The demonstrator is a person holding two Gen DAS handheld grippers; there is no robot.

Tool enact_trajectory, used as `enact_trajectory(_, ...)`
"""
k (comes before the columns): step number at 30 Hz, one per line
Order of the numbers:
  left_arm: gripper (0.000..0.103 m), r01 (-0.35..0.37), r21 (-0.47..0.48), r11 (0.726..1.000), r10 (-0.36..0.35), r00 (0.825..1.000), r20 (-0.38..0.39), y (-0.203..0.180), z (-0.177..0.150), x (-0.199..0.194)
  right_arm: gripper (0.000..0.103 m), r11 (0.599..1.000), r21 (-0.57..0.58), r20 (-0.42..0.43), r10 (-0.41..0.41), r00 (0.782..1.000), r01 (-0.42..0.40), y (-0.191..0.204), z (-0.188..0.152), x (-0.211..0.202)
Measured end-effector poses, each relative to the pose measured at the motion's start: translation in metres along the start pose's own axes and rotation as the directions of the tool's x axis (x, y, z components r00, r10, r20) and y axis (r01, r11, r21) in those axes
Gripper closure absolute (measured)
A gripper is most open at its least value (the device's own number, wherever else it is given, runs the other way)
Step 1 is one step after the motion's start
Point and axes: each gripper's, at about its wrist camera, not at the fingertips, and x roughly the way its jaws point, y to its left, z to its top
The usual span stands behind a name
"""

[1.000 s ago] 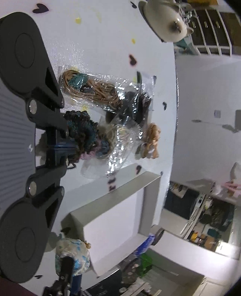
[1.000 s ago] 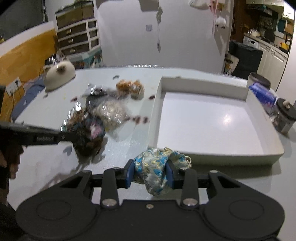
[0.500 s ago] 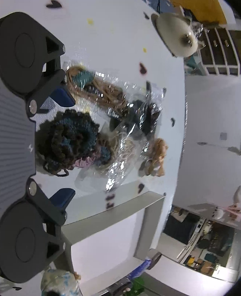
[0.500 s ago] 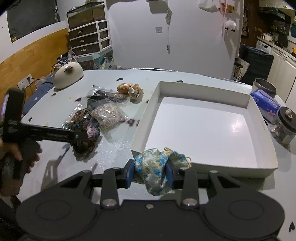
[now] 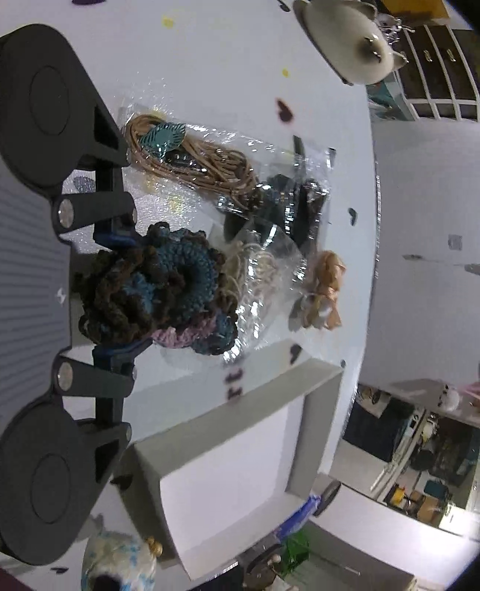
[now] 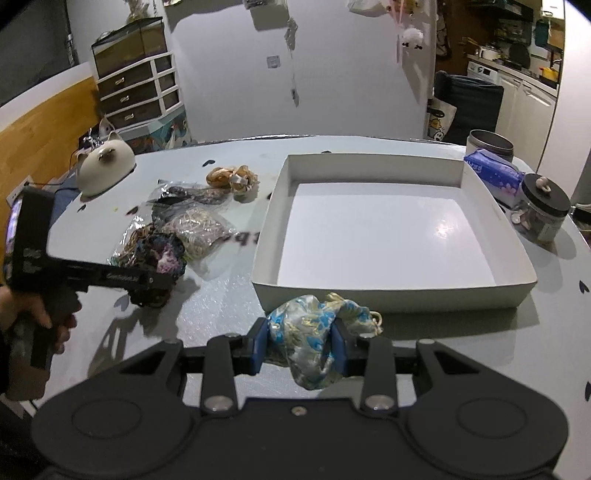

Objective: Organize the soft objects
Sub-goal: 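Carry both items into the white tray and open both grippers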

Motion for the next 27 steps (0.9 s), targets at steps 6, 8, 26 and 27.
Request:
enact_trajectory(6,0.056,0.029,0.000,1.000,-0.029,0.999,0.028,-0.006,0.013,-0.027,0.066,1.000,0.001,0.040,0.012,0.999,-0.012,0.003,0.011,0.000)
enact_trajectory(8,0.056,0.036,0.001,0.999,-0.036,0.999,0.030,-0.012,0.019,-0.035,0.066,1.000,0.001,0.057,0.019,0.998,-0.019,-0.001,0.018,-0.001)
enact_trajectory(26,0.056,0.094,-0.042,0.995,-0.088,0.988,0.130,-0.153,0.080,-0.040,0.066,0.998,-0.029,0.152,0.062,0.986,-0.058,-0.132,0.089,-0.004)
enact_trajectory(27,0.056,0.102,-0.045,0.994,-0.095,0.988,0.124,-0.162,0.081,-0.036,0.066,0.998,-0.031,0.150,0.062,0.987,-0.058,-0.139,0.091,-0.003)
